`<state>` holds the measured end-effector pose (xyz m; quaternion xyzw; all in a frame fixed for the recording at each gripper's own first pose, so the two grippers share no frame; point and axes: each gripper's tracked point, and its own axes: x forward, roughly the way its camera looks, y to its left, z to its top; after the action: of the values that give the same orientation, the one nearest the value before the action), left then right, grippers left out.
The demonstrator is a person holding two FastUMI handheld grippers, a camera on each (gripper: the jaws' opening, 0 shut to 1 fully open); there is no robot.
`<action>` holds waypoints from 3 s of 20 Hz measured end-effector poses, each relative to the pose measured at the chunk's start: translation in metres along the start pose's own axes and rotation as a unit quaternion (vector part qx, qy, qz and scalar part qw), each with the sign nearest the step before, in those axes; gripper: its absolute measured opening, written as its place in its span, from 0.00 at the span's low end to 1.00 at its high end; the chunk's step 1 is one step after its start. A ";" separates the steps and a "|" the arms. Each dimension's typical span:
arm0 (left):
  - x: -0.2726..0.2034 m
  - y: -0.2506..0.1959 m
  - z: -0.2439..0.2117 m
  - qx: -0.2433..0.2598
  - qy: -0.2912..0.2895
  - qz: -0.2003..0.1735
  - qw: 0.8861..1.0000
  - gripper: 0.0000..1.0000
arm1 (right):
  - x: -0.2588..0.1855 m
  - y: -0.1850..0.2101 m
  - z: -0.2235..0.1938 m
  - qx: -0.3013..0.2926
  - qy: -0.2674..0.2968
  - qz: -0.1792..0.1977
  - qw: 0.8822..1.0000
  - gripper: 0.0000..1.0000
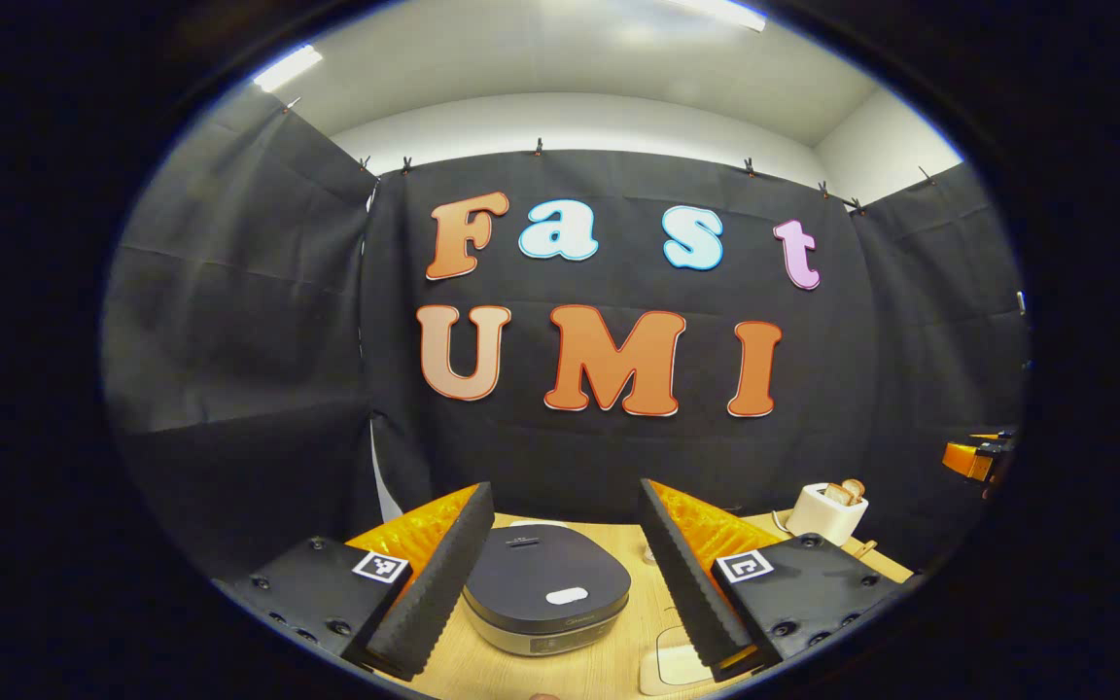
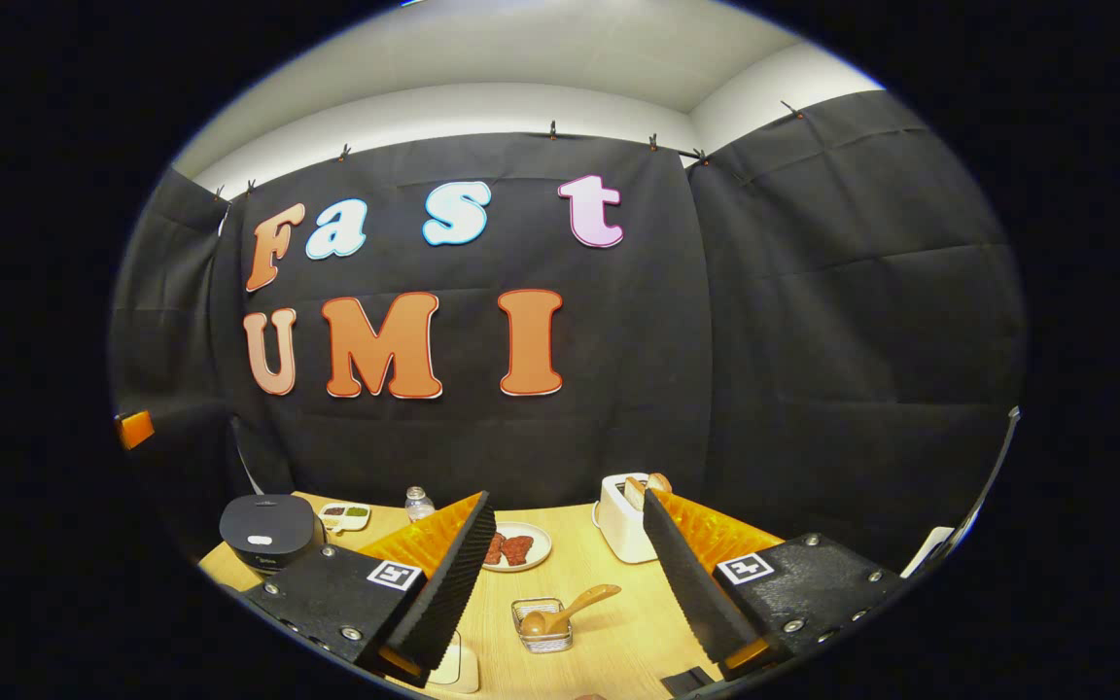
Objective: Close the left gripper, press the button to open the rice cooker; take a wooden spoon from the chopstick holder with the right hand, scoop a spoonful of rice and pour it into the rice cooker, then put the wooden spoon back into the chopstick holder.
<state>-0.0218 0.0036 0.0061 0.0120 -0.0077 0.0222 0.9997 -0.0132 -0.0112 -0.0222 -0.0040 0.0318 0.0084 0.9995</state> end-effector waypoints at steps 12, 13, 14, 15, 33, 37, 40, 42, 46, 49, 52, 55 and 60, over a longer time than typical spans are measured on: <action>-0.002 0.003 0.006 0.001 -0.002 0.002 1.000 1.00 | -0.001 -0.003 0.000 0.007 0.001 -0.005 1.000 0.95; -0.002 0.003 0.005 0.002 -0.001 0.002 1.000 0.99 | -0.002 -0.005 0.001 0.008 0.001 -0.007 1.000 0.95; -0.003 0.003 0.006 0.003 0.000 0.001 1.000 0.99 | -0.001 -0.006 0.001 0.010 0.000 -0.009 1.000 0.95; -0.002 0.004 0.007 0.004 0.000 0.002 1.000 0.99 | -0.001 -0.006 0.002 0.013 0.000 -0.010 1.000 0.95; 0.011 -0.004 -0.026 0.007 0.051 -0.019 0.999 0.05 | -0.005 -0.012 -0.005 0.019 0.011 -0.018 1.000 0.95; 0.027 -0.008 -0.046 0.008 0.073 -0.032 0.997 0.07 | -0.006 -0.017 -0.009 0.016 0.017 -0.025 0.999 0.95; 0.046 -0.013 -0.078 0.014 0.109 -0.039 0.993 0.04 | -0.009 -0.016 -0.010 0.020 0.022 -0.025 0.999 0.95; 0.063 -0.015 -0.099 0.030 0.125 -0.042 0.991 0.04 | -0.009 -0.017 -0.011 0.018 0.023 -0.026 0.999 0.95; 0.097 -0.024 -0.139 0.036 0.163 -0.052 0.985 0.04 | -0.008 -0.022 -0.016 0.015 0.030 -0.034 0.999 0.95; 0.120 -0.017 -0.174 0.056 0.193 -0.042 0.979 0.04 | -0.007 -0.023 -0.021 0.013 0.037 -0.037 0.999 0.95; 0.130 -0.016 -0.209 0.037 0.226 -0.039 0.973 0.00 | -0.009 -0.027 -0.026 0.006 0.042 -0.045 0.998 0.95; 0.135 -0.007 -0.232 0.040 0.246 -0.025 0.968 0.05 | -0.008 -0.032 -0.030 0.004 0.047 -0.051 0.998 0.95; 0.135 -0.008 -0.238 0.039 0.254 -0.031 0.966 0.04 | -0.009 -0.037 -0.037 0.016 0.057 -0.059 0.997 0.95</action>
<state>0.1168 0.0069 -0.2302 0.0454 0.2478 -0.0060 0.9677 -0.0237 -0.0489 -0.0585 0.0097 0.0883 -0.0514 0.9947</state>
